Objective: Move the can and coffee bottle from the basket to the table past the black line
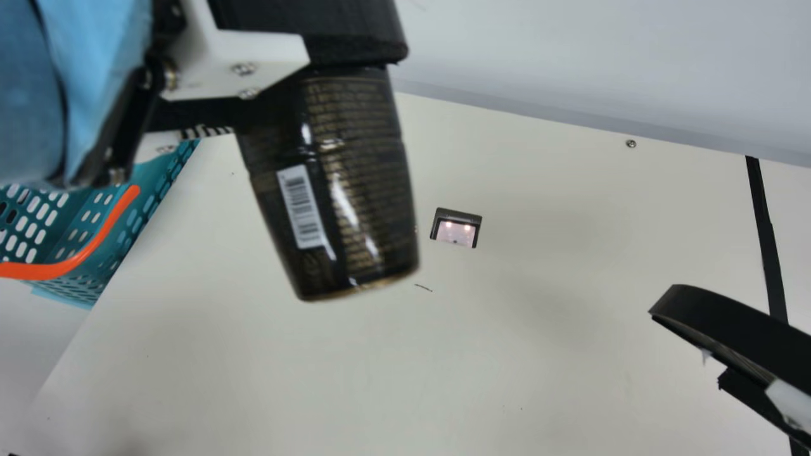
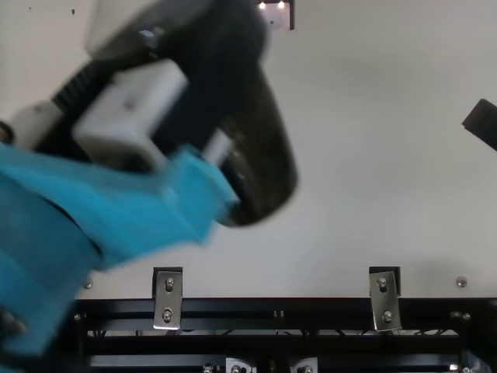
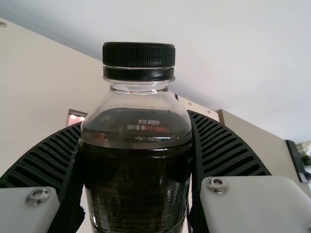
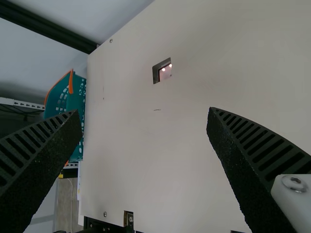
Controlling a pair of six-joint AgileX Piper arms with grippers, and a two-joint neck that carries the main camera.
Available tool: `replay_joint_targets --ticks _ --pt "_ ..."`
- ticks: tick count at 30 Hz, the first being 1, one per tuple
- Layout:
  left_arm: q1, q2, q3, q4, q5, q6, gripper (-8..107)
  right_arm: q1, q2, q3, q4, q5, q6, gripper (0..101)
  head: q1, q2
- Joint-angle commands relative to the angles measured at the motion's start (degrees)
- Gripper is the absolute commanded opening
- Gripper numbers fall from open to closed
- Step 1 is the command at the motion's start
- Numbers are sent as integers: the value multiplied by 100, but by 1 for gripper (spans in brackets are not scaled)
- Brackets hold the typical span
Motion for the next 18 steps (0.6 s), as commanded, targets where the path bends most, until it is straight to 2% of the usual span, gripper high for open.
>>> replay_joint_targets --ticks 1,9,18 --pt "-308 48 -92 42 14 -115 10 0 0 0 0 0 0 101 -20 -64" --pt "-874 190 -331 233 48 -434 10 0 0 0 0 0 0 101 -20 -64" --pt "-870 183 -322 220 69 -432 10 0 0 0 0 0 0 101 -20 -64"
